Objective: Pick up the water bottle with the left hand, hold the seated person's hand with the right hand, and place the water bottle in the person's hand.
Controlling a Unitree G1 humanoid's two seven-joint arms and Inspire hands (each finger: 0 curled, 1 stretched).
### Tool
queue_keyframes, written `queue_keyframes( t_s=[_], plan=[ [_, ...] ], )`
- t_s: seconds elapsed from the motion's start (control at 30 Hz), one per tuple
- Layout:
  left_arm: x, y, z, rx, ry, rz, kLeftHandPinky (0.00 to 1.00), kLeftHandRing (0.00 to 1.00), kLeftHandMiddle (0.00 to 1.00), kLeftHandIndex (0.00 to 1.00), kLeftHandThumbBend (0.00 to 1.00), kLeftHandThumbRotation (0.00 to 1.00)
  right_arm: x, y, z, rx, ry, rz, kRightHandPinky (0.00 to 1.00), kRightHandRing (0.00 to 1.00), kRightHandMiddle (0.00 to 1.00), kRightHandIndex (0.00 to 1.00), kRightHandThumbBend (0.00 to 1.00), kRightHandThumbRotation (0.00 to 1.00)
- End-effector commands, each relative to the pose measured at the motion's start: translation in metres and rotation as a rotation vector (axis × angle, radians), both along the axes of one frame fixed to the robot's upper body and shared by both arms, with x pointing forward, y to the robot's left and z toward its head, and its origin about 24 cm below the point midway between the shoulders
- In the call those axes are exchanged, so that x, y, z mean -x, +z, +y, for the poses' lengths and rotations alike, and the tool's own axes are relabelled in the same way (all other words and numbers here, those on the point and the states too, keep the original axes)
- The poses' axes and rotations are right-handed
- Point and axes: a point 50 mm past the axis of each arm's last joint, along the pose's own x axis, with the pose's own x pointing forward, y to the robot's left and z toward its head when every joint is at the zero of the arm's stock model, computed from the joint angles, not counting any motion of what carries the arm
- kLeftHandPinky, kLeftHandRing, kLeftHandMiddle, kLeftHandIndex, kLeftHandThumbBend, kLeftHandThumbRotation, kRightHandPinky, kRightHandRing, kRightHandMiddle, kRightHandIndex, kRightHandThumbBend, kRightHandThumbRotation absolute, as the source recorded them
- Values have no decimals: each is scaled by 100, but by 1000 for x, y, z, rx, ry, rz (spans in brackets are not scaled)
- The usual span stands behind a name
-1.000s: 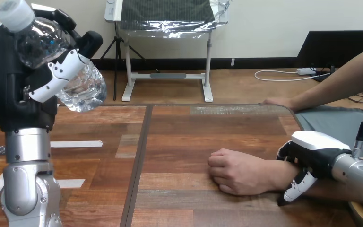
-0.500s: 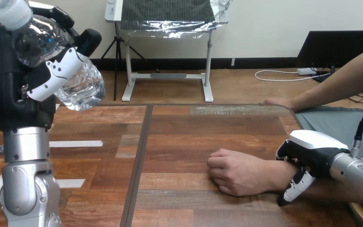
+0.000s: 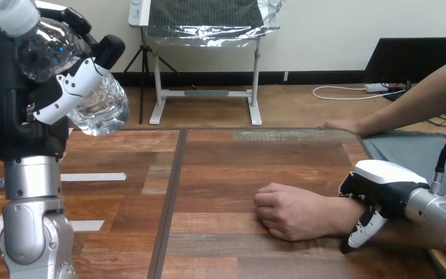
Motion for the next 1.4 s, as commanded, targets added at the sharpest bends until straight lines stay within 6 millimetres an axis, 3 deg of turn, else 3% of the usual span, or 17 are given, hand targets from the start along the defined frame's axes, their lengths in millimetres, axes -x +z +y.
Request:
queue_keyframes(
  t_s=[0.0, 0.8, 1.37],
  plan=[
    [1, 26, -3, -28, -11, -117, 19, 25, 32, 38, 57, 0, 36, -55, 16, -1, 45, 209, 23, 29, 37, 40, 95, 1],
    [1, 24, -4, -26, -8, -112, 19, 25, 32, 39, 56, 0, 36, -53, 18, 49, 85, 172, 12, 20, 28, 31, 95, 6],
    [-1, 21, -3, -10, -24, -98, 19, 25, 32, 39, 56, 0, 31, -40, 16, -18, 41, 159, 9, 15, 23, 26, 84, 5]
  ],
)
